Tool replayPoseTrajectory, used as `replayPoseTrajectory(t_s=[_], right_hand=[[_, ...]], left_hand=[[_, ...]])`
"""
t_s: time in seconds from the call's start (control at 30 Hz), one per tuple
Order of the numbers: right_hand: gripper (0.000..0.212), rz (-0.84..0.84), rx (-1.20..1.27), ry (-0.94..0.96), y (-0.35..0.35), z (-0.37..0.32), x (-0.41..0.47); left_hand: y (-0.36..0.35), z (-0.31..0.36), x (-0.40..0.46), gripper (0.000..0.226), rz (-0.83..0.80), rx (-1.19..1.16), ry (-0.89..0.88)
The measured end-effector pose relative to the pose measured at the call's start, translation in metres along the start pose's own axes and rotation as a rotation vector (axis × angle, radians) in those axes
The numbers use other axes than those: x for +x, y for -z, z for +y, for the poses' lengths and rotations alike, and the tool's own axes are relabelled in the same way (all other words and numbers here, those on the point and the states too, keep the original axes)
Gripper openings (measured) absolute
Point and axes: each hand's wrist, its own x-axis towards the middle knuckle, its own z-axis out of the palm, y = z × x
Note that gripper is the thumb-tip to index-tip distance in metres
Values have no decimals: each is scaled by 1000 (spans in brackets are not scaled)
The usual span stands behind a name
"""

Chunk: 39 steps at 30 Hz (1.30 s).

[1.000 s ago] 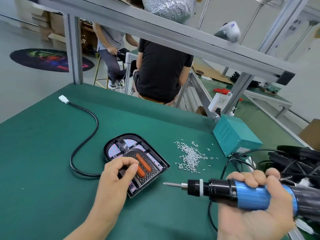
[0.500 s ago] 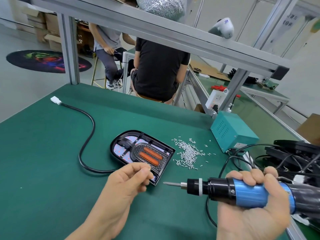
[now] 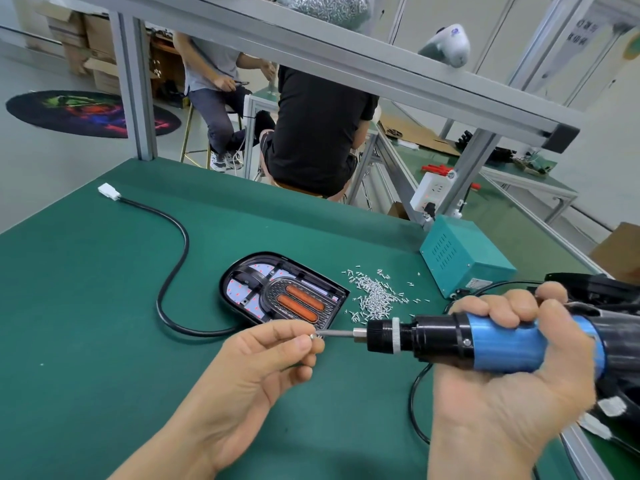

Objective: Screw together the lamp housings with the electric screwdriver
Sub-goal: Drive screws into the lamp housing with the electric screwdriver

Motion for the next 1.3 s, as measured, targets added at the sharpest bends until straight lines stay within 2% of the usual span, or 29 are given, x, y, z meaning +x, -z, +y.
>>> replayPoseTrajectory(t_s=[0.33,0.53,0.67,0.9,1.07,1.23,1.3], right_hand=[[13,-20,-33,-23,-3,2,-2],[14,-35,-55,-31,-4,6,-3],[15,-25,-60,-34,-2,9,-4],[13,10,-6,-75,0,15,-1],[11,-1,-15,-90,0,22,0],[13,8,-13,-113,2,27,6],[14,-4,-22,-120,3,27,11]], left_hand=[[1,0,-1,15,23,3,-21],[5,2,0,20,74,197,-183],[8,6,1,19,50,377,-275],[13,11,8,25,32,353,-256],[17,9,14,13,60,421,-255],[20,9,18,12,47,501,-230],[30,13,23,18,173,554,-281]])
